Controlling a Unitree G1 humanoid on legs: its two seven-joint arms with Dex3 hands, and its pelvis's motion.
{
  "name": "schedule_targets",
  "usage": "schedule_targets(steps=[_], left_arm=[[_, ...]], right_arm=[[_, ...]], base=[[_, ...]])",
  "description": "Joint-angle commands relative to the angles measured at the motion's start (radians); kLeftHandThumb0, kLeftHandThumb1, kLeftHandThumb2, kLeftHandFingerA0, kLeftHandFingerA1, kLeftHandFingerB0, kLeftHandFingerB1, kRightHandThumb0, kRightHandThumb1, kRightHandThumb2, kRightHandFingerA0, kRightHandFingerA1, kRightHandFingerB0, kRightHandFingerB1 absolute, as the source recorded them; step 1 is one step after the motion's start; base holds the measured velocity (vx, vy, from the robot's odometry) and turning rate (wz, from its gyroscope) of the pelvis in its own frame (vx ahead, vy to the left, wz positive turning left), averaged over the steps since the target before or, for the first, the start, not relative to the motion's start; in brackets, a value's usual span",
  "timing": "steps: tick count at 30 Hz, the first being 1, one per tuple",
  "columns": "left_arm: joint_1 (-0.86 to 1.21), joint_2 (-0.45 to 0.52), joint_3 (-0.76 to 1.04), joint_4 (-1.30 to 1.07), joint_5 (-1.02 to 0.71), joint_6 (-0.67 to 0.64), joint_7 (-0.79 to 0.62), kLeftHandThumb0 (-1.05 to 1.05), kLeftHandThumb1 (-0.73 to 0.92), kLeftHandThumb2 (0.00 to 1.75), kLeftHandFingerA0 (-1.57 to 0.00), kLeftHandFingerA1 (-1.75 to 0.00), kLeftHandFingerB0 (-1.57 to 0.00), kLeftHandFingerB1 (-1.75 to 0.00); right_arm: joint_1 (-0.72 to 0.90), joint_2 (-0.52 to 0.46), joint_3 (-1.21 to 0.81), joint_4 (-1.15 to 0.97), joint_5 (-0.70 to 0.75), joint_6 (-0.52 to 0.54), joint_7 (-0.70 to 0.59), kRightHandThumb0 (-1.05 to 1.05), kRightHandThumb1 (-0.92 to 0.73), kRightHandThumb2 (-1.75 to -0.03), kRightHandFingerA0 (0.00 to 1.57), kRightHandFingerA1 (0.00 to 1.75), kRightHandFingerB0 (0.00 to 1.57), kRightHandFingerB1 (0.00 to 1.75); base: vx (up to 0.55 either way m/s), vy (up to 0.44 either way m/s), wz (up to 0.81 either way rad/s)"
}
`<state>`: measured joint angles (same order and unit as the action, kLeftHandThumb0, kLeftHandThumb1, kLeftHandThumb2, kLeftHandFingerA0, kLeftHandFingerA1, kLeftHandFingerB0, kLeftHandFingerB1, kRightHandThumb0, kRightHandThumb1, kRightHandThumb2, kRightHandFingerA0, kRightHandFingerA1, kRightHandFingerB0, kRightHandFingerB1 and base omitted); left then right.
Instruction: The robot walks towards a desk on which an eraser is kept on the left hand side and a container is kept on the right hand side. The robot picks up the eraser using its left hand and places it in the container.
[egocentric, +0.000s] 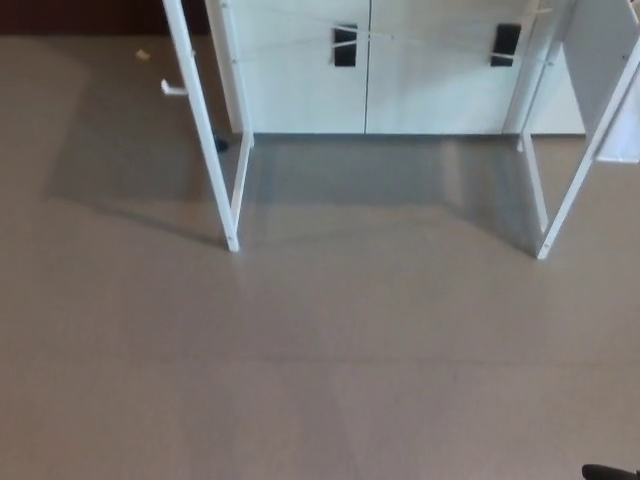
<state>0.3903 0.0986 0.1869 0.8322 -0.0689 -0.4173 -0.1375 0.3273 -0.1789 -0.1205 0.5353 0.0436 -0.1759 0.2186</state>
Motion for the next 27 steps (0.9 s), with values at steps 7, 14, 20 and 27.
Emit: schedule_targets(steps=[7, 14, 20, 27], left_arm=[[0.006, 0.029, -0.022, 0.108, 0.043, -0.168, 0.031, -0.21, 0.47, 0.54, -0.45, -0.44, -0.42, -0.35], [0.015, 0.012, -0.05, 0.039, 0.058, -0.153, 0.066, -0.2, 0.48, 0.54, -0.45, -0.43, -0.43, -0.35], [-0.003, 0.002, -0.059, 0.101, 0.061, -0.182, 0.07, -0.19, 0.48, 0.54, -0.45, -0.43, -0.41, -0.35], [-0.003, 0.023, -0.069, 0.195, 0.098, -0.236, 0.112, -0.19, 0.47, 0.54, -0.47, -0.43, -0.44, -0.35]], right_arm=[[0.053, -0.011, 0.005, -0.016, -0.001, -0.019, 0.008, -0.27, -0.52, -0.56, 0.57, 0.47, 0.47, 0.4], [0.055, -0.006, 0.001, -0.03, 0.011, 0.0, 0.011, -0.26, -0.53, -0.56, 0.57, 0.47, 0.47, 0.4], [0.053, -0.009, 0.008, -0.024, 0.0, 0.005, 0.01, -0.26, -0.53, -0.56, 0.57, 0.46, 0.47, 0.39], [0.051, -0.01, 0.015, -0.008, 0.004, 0.006, 0.017, -0.24, -0.54, -0.56, 0.57, 0.47, 0.46, 0.4]], base=[[0.41, 0.148, -0.21], [0.32, 0.063, 0.06], [0.4, -0.131, 0.19], [0.34, -0.124, 0.08]])
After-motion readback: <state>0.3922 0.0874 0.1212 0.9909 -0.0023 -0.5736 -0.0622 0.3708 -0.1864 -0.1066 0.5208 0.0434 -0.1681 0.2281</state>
